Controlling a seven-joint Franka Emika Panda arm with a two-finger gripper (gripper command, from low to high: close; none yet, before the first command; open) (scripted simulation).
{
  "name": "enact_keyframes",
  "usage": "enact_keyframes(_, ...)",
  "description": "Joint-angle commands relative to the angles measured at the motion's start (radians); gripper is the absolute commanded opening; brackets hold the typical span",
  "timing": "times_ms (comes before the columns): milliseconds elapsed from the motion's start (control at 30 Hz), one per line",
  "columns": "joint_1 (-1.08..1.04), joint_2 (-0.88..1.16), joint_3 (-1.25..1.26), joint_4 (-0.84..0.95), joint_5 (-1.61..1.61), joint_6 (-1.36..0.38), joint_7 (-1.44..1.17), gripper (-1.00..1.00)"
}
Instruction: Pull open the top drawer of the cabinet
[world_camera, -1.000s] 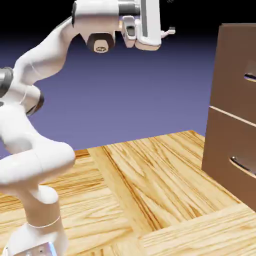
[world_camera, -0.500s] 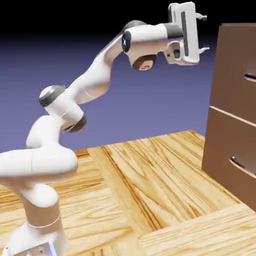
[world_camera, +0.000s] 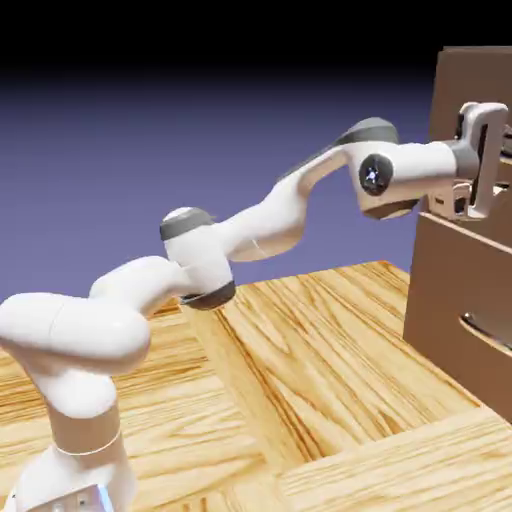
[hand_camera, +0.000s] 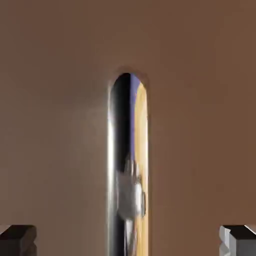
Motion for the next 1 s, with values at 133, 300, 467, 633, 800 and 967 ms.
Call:
enact_keyframes(133,-0.007,0.002,0.001,0.013,0.001,0.006,0.002,-1.0)
enact_keyframes(300,0.089,-0.022,-0.003,-0.168,-0.005,-0.077,-0.024,-1.0)
enact_keyframes(467,0.186,-0.044,-0.012,-0.349,-0.02,-0.16,-0.048,-1.0)
enact_keyframes(633,0.283,-0.066,-0.027,-0.53,-0.044,-0.245,-0.069,-1.0)
enact_keyframes(800,0.38,-0.09,-0.055,-0.711,-0.082,-0.33,-0.088,-1.0)
enact_keyframes(967,0.453,-0.111,-0.087,-0.85,-0.124,-0.396,-0.102,1.0)
